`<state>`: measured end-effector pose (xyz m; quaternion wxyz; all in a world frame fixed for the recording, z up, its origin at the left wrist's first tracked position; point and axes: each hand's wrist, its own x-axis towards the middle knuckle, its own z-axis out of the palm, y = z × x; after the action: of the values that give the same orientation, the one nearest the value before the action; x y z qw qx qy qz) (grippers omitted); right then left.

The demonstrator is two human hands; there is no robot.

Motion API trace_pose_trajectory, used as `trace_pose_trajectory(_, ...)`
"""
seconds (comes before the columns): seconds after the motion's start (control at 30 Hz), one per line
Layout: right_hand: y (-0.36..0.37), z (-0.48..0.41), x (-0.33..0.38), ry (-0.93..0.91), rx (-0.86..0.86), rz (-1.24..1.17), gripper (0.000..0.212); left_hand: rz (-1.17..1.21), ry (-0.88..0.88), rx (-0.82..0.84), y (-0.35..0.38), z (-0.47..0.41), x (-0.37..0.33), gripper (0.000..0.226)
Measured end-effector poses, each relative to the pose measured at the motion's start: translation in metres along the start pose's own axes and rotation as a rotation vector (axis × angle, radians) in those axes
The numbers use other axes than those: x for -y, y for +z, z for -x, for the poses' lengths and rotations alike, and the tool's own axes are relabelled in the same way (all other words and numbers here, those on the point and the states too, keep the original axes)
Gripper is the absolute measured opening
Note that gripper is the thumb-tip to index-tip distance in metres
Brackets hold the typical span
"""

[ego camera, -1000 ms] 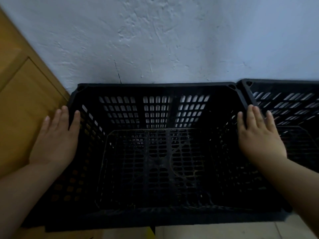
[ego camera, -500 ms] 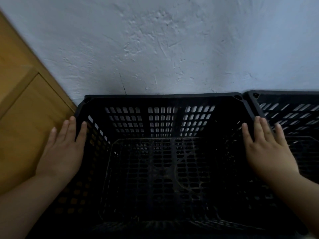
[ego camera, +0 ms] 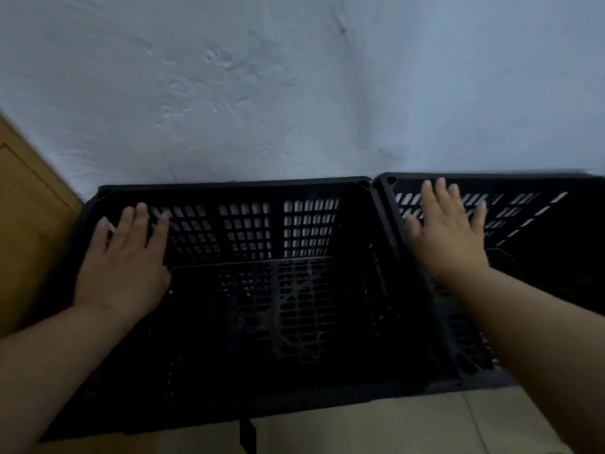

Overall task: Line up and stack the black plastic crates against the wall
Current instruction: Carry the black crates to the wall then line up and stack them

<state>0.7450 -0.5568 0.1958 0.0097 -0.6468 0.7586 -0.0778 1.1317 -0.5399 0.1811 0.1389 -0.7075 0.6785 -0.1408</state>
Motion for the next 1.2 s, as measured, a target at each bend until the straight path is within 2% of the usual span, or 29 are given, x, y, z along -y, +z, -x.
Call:
trace_pose_trajectory(0.1, -0.032, -0.004, -0.075, 0.071, -0.057, 0.09, 0.063, 0.21, 0.011, -0.036, -0.053, 0.001, -0.073, 0.075)
trace_pose_trajectory(0.27, -0.05, 0.019, -0.213, 0.176, 0.023, 0.244, 0.066, 0.388, 0.166, -0.106, -0.116, 0.017, -0.216, 0.071)
trace_pose_trajectory(0.37, -0.061, 0.03, -0.288, 0.267, 0.151, 0.305, 0.065, 0.401, 0.216, -0.068, -0.135, 0.025, -0.285, 0.069)
trace_pose_trajectory(0.47, -0.067, 0.031, -0.348, 0.323, 0.208, 0.333, 0.064, 0.332, 0.208, 0.002, -0.142, 0.024, -0.327, 0.07)
trace_pose_trajectory(0.67, -0.055, 0.005, -0.425, 0.36, 0.289, 0.311, 0.069, 0.215, 0.173, 0.125, -0.135, 0.022, -0.349, 0.074)
trace_pose_trajectory(1.07, -0.002, -0.058, -0.431, 0.349, 0.331, 0.274, 0.078, 0.232, 0.205, 0.086, -0.121, -0.037, -0.351, 0.078)
trace_pose_trajectory(1.2, 0.019, -0.072, -0.445, 0.29, 0.243, 0.245, 0.104, 0.311, 0.245, 0.067, -0.116, -0.041, -0.35, 0.085)
